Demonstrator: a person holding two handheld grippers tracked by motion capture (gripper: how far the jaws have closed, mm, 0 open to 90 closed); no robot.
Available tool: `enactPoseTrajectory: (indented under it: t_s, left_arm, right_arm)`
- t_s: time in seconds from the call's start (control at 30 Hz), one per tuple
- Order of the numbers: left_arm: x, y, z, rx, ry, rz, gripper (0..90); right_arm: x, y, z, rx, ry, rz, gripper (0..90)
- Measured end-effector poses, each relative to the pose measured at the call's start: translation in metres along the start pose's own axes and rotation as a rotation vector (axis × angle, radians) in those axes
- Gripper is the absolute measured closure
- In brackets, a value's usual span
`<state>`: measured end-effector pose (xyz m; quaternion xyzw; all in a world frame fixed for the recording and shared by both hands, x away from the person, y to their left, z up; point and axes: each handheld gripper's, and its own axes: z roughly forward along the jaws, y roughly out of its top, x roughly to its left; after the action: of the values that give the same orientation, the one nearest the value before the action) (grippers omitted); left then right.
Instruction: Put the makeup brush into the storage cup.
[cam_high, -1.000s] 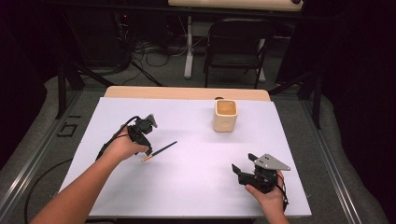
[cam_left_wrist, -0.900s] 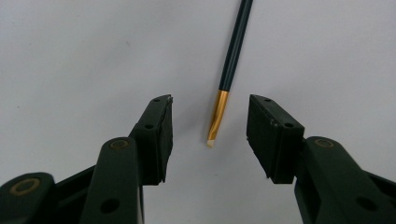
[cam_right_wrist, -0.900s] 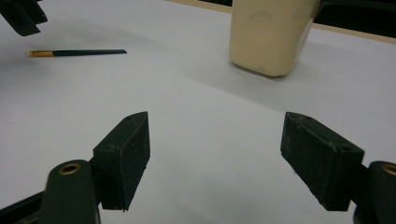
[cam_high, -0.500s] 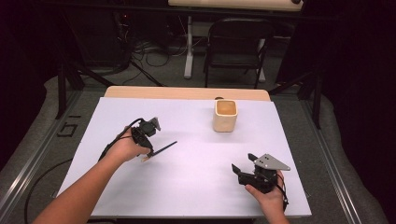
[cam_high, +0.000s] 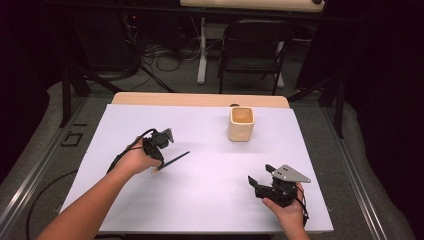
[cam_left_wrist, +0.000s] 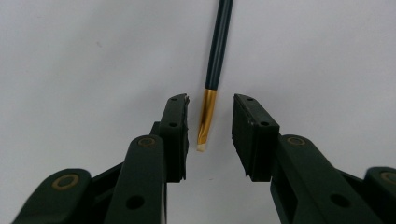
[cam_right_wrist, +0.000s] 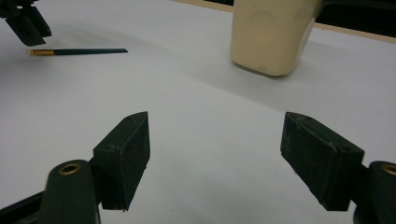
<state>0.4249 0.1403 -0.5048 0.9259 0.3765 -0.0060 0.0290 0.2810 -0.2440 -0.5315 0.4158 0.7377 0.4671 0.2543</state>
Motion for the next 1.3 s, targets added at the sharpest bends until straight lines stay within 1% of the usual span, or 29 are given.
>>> enactPoseTrajectory:
  t_s: [0.23,0.37,0.43,0.53,0.6,0.87,1.13,1.17,1.3]
  left_arm:
    - [0.001,0.001,0.007,0.007,0.0,0.004,70.8]
    - [0.002,0.002,0.009,0.013,-0.002,0.004,71.9]
    - [0.001,0.002,0.01,0.011,0.0,0.002,72.4]
    - [0.001,0.003,0.011,0.019,-0.004,0.003,73.4]
    - [0.001,0.003,0.012,0.015,-0.001,0.003,73.8]
    - [0.001,0.004,0.014,0.019,0.002,0.008,75.9]
    - [0.0,0.005,0.016,0.04,0.009,0.02,78.3]
    - [-0.001,0.005,0.017,0.037,0.014,0.019,78.5]
    - [-0.001,0.006,0.019,0.058,0.011,0.032,79.6]
  right_arm:
    - [0.0,0.0,0.0,0.001,0.0,0.001,23.9]
    - [0.0,0.0,0.0,0.007,0.001,-0.002,23.9]
    - [0.0,0.0,0.001,-0.006,0.0,-0.001,23.9]
    - [0.0,0.0,0.0,-0.001,0.0,0.001,23.9]
    - [-0.001,0.0,0.0,0.006,0.001,-0.001,23.9]
    - [-0.001,0.0,0.001,-0.001,0.001,-0.002,23.9]
    - [-0.001,0.0,0.0,-0.002,-0.002,-0.001,24.0]
    - [-0.001,0.0,0.0,-0.001,-0.001,-0.001,24.1]
    - [-0.001,0.0,0.001,0.001,-0.001,-0.004,24.1]
